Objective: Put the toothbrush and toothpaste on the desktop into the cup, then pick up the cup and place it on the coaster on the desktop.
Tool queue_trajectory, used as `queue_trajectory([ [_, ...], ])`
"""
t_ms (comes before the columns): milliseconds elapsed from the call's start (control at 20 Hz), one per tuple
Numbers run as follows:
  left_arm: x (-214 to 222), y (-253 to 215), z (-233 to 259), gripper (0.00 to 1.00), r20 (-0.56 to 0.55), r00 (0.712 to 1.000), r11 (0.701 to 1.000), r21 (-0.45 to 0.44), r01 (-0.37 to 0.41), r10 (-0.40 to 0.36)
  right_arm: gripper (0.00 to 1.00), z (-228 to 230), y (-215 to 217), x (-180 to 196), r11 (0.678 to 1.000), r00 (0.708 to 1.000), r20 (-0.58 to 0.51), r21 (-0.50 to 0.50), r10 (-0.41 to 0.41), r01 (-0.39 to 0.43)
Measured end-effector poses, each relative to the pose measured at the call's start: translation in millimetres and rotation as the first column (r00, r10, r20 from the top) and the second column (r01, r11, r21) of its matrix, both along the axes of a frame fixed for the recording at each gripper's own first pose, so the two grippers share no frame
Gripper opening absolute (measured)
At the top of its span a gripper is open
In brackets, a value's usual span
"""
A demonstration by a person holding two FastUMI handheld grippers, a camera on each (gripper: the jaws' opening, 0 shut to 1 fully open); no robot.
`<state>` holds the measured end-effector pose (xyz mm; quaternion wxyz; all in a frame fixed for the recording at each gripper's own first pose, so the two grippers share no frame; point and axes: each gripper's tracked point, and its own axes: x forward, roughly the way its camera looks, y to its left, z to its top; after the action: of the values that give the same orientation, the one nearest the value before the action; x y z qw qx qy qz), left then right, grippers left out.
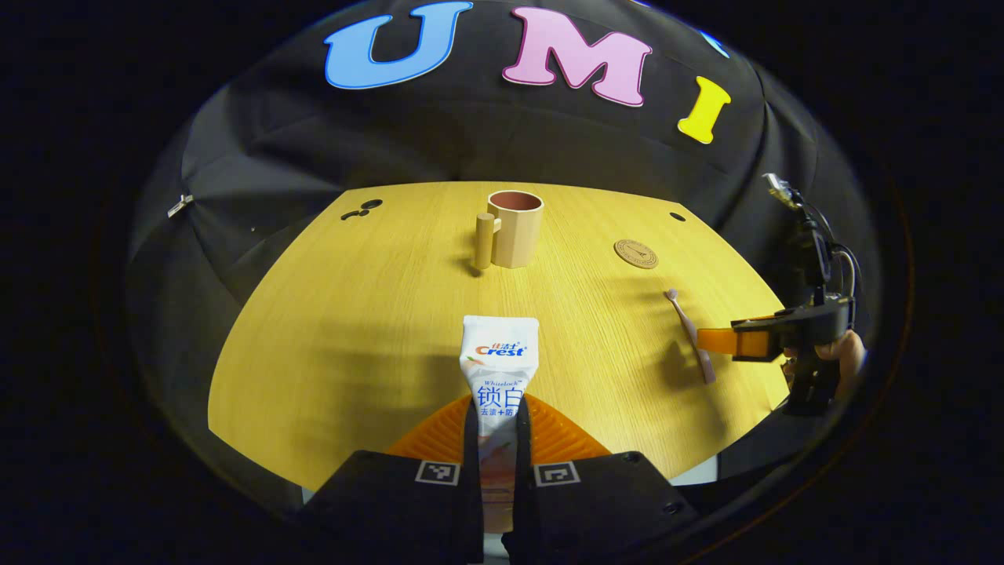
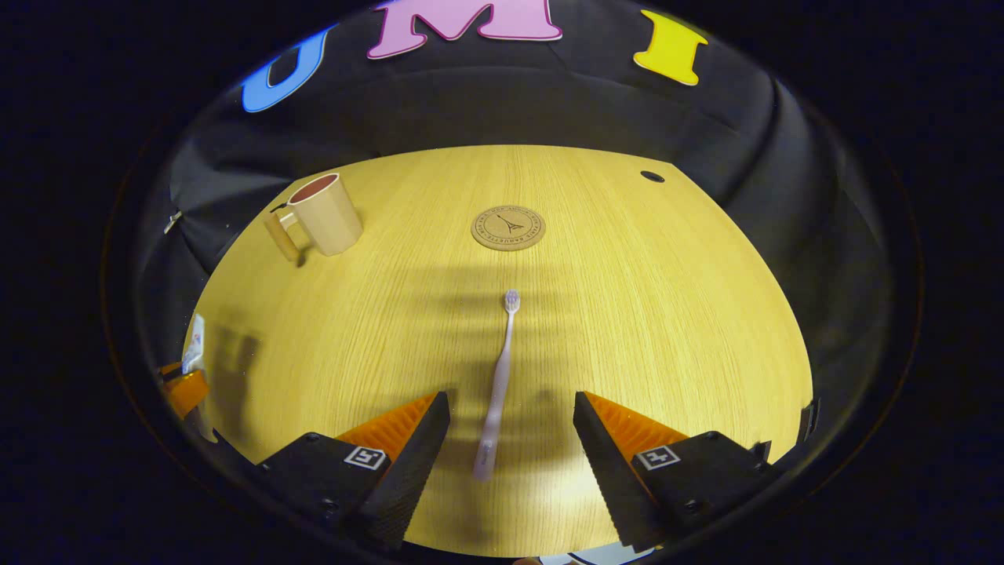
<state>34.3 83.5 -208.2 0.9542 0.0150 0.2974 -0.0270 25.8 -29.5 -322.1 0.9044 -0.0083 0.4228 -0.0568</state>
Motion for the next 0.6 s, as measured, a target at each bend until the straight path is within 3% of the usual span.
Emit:
queue_trajectory([
  [150,-22,5,-6,0.2,-0.022,1.0,1.0,-0.008,-0.012,0.012,0.98,-11,-7,11,0.999,1.0,-0.025,-0.036,-0.018,0.017],
  [250,-30,11,-13,0.2,-0.034,0.999,0.999,0.033,-0.016,0.017,0.98,-15,-8,18,0.998,0.999,-0.032,-0.057,-0.005,0.003],
  [300,-31,10,-14,0.15,-0.038,0.999,0.999,0.042,-0.008,0.01,0.98,-19,-6,20,0.998,0.999,-0.041,-0.058,-0.001,-0.002],
  [450,-34,4,-13,0.2,-0.041,0.999,1.0,0.031,0.001,0.0,0.99,-28,2,24,1.0,0.997,-0.072,-0.021,-0.006,0.005],
  [600,-32,-1,-10,0.15,-0.034,0.999,1.0,0.024,0.002,-0.001,0.91,-30,6,28,0.998,0.993,-0.102,0.022,-0.058,0.06],
])
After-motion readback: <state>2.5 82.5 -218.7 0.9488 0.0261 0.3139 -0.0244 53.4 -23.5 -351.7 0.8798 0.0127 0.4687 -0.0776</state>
